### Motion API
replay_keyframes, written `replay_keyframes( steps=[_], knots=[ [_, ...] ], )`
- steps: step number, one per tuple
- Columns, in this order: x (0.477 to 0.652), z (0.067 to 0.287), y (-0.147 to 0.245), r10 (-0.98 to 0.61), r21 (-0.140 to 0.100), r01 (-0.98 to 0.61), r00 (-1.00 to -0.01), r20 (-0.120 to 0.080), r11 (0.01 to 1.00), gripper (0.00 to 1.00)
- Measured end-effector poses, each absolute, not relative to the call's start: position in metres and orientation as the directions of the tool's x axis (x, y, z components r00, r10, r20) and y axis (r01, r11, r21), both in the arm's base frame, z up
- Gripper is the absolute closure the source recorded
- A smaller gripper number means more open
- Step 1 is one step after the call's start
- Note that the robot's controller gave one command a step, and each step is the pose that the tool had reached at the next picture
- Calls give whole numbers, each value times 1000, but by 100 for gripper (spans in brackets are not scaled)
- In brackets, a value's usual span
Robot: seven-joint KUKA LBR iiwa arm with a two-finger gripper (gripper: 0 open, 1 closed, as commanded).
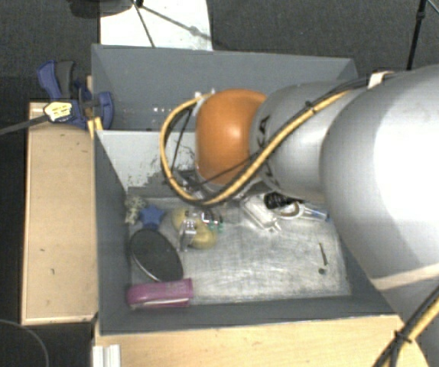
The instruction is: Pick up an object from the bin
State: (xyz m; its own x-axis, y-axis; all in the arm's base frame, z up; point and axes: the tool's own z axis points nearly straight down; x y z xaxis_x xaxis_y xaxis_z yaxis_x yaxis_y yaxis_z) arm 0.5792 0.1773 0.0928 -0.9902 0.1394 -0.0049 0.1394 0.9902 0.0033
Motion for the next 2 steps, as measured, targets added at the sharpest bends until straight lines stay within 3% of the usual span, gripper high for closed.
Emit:
replay_keyframes(
  steps=[1,2],
  knots=[
    [566,75,157,193,0,193,-981,1,981,0],
    [566,76,158,193,2,193,-981,-1,981,100]
  ],
)
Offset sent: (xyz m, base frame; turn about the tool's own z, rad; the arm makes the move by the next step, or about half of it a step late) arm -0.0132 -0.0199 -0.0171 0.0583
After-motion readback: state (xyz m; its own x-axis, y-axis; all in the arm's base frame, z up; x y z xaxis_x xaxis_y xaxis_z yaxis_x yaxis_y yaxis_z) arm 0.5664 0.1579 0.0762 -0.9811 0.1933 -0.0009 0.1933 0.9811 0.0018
